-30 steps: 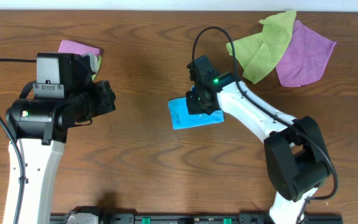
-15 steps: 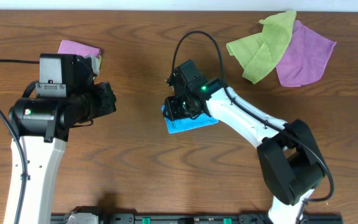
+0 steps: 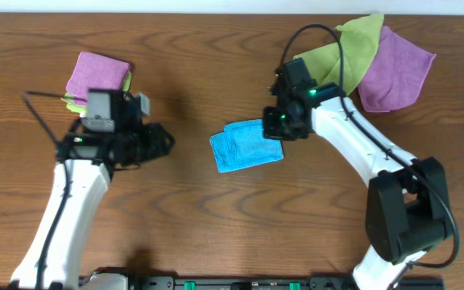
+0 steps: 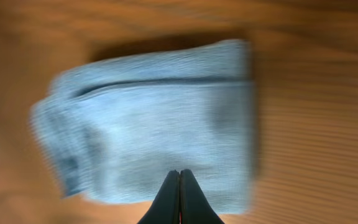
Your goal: Fold the cloth
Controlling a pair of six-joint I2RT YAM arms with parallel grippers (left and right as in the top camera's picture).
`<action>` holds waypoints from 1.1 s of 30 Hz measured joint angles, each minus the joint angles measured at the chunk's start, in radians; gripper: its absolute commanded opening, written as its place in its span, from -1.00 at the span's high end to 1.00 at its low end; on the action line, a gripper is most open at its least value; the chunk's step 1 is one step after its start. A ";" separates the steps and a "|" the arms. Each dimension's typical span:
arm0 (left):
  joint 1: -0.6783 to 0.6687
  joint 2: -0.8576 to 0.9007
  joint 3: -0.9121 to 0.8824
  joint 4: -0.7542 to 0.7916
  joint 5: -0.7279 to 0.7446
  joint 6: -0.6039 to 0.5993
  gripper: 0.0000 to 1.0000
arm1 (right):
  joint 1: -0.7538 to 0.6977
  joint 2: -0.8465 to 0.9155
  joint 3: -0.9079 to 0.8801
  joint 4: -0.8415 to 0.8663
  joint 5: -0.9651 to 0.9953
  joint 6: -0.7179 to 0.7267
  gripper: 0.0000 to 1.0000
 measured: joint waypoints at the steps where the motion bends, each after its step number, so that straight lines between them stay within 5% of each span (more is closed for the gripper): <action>1: -0.001 0.014 -0.035 0.041 0.021 -0.012 -0.01 | -0.011 0.000 0.000 -0.006 0.023 0.002 0.97; 8: -0.087 0.147 -0.134 0.312 0.117 -0.141 -0.39 | -0.066 0.000 0.000 -0.015 0.127 0.021 0.97; 14: -0.219 0.256 -0.135 0.478 0.130 -0.275 -0.44 | -0.073 0.015 0.000 -0.006 0.157 0.033 0.97; 33: -0.229 0.341 -0.135 0.571 0.127 -0.400 -0.57 | 0.013 0.119 -0.001 0.108 0.010 0.056 0.97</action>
